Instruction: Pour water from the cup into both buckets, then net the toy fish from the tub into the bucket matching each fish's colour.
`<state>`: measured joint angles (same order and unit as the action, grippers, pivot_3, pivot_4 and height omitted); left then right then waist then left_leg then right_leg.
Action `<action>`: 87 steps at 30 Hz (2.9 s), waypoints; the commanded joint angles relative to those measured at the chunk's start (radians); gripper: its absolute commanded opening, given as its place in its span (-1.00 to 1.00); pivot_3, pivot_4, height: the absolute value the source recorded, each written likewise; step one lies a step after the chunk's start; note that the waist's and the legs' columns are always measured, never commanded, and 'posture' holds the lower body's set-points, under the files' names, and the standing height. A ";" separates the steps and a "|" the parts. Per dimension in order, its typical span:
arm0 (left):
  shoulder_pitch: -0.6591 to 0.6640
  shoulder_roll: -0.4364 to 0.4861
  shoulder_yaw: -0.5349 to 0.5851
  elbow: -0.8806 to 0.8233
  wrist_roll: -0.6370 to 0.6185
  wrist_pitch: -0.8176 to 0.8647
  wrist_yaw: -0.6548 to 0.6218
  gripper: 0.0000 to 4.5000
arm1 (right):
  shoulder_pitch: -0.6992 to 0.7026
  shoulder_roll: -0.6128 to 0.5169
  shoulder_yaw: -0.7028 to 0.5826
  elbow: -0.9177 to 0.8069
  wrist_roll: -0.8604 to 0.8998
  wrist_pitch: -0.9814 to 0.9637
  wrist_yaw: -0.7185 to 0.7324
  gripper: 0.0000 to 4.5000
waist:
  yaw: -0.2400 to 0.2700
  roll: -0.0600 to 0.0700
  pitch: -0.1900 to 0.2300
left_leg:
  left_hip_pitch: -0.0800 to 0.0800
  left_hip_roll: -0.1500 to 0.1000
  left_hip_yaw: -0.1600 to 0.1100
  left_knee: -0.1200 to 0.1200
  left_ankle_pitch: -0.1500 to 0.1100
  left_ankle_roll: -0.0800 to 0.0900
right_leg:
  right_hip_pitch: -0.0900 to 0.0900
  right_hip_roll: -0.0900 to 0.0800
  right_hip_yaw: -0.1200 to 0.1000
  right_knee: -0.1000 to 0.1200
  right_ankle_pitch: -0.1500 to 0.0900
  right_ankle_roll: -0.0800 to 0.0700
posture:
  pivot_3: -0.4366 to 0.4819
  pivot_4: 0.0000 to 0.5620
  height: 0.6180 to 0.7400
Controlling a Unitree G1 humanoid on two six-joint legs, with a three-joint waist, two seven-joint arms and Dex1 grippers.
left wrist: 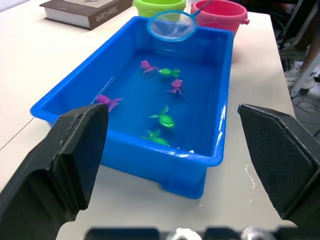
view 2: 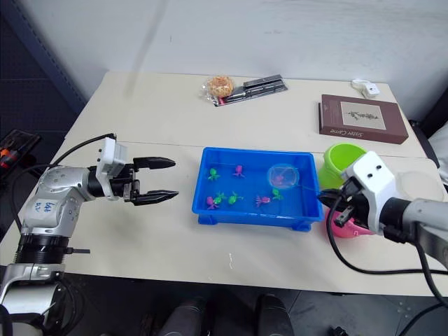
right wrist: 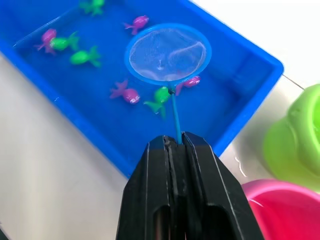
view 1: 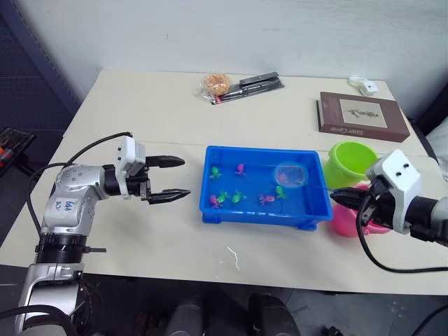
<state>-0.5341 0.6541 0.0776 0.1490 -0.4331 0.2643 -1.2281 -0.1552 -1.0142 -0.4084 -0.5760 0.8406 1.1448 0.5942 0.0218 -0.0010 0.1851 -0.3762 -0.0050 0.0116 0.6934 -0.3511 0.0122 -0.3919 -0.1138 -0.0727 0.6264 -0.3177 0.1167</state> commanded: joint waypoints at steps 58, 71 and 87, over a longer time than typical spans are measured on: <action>0.020 0.099 0.049 -0.077 -0.063 0.118 0.002 0.98 | -0.321 0.385 0.206 0.225 -0.220 0.161 -0.299 -1.00 | -0.024 0.000 0.000 | 0.000 0.000 0.002 -0.002 0.000 0.000 | -0.002 0.000 0.002 0.000 0.000 0.000 | -0.05 -0.47 0.97; -0.053 0.036 0.058 -0.052 -0.053 0.067 0.058 0.98 | -0.021 0.292 0.099 -0.004 -0.179 -0.131 -0.047 -1.00 | -0.019 0.000 0.000 | 0.000 -0.001 0.002 -0.002 0.000 0.000 | -0.002 0.000 0.003 0.000 0.000 0.000 | -0.05 -0.47 0.97; 0.011 -0.008 0.108 -0.104 -0.078 0.048 0.132 0.98 | 0.384 0.283 -0.167 -0.090 -0.259 -0.550 0.143 -1.00 | -0.008 0.000 0.000 | 0.002 -0.001 0.003 -0.002 0.000 0.000 | 0.000 0.000 0.004 0.000 0.001 0.001 | -0.05 -0.47 0.97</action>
<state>-0.5208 0.6439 0.1704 0.0966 -0.4844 0.3128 -1.1043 0.2218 -0.7324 -0.5335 -0.6377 0.5893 0.6456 0.7243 0.0139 -0.0007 0.1849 -0.3742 -0.0057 0.0143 0.6914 -0.3511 0.0125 -0.3919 -0.1134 -0.0683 0.6263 -0.3172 0.1177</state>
